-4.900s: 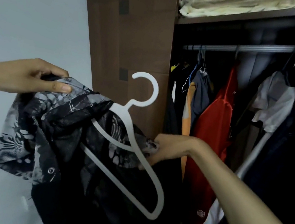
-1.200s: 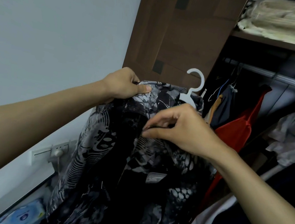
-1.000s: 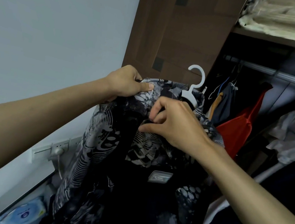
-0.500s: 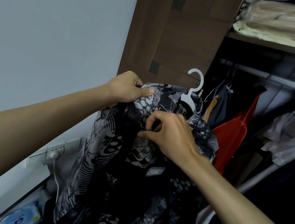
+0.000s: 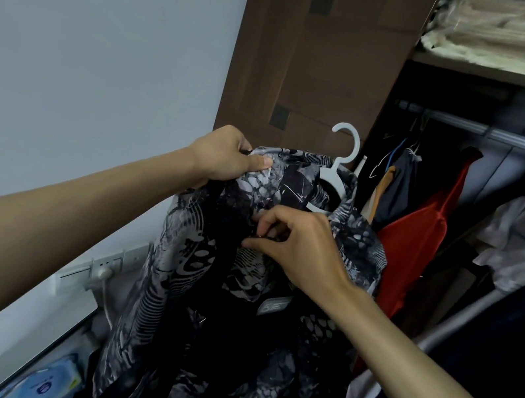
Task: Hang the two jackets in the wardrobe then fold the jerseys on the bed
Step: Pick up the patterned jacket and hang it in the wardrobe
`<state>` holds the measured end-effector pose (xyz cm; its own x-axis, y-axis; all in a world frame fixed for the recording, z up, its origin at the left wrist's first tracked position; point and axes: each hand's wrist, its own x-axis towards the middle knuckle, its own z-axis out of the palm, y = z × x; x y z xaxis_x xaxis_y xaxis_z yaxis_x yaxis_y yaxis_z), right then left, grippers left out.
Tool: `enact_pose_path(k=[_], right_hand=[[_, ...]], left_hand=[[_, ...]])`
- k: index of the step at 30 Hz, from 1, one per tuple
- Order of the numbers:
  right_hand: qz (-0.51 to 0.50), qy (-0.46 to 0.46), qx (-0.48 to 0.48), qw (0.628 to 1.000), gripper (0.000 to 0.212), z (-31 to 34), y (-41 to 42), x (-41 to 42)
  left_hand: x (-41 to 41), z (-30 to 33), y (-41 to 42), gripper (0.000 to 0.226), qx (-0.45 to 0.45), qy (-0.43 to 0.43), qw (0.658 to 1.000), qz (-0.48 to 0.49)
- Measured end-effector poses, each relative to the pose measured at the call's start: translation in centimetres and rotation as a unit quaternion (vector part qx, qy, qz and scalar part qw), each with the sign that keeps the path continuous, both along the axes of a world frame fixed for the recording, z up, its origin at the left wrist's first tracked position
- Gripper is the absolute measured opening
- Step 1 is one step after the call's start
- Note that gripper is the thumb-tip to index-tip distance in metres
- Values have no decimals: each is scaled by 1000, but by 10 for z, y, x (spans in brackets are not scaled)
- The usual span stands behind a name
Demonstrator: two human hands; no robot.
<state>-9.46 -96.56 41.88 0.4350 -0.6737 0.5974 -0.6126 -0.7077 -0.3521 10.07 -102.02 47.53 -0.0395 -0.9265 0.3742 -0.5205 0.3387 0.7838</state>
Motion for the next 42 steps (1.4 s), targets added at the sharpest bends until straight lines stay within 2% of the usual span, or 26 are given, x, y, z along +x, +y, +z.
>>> enact_pose_path(k=[5, 9, 16, 21, 28, 35, 38, 40, 42], right_hand=[[23, -10, -27, 999, 22, -4, 5, 6], [16, -38, -21, 999, 23, -9, 2, 13], [3, -74, -34, 997, 30, -13, -3, 16], [13, -20, -47, 999, 31, -11, 2, 8], [-20, 77, -74, 994, 33, -12, 11, 0], [-125, 144, -169, 967, 27, -6, 9, -28], [-160, 111, -152, 969, 25, 0, 4, -45], [-167, 38, -108, 979, 24, 4, 0, -56], [-142, -57, -30, 988, 23, 9, 0, -61]], left_hand=[[0, 0, 1, 42, 7, -15, 1000, 4], [-3, 0, 3, 48, 18, -13, 1000, 3], [-3, 0, 6, 45, 19, 16, 1000, -15], [2, 0, 5, 55, 28, 17, 999, -12], [-3, -3, 9, 44, 23, -23, 999, -17], [-4, -4, 18, 50, 62, -13, 997, -47], [-3, -4, 24, 79, 75, -11, 994, -73], [-3, -1, 31, 81, 74, -26, 993, -89], [-3, -1, 36, 77, 45, -76, 991, -96]])
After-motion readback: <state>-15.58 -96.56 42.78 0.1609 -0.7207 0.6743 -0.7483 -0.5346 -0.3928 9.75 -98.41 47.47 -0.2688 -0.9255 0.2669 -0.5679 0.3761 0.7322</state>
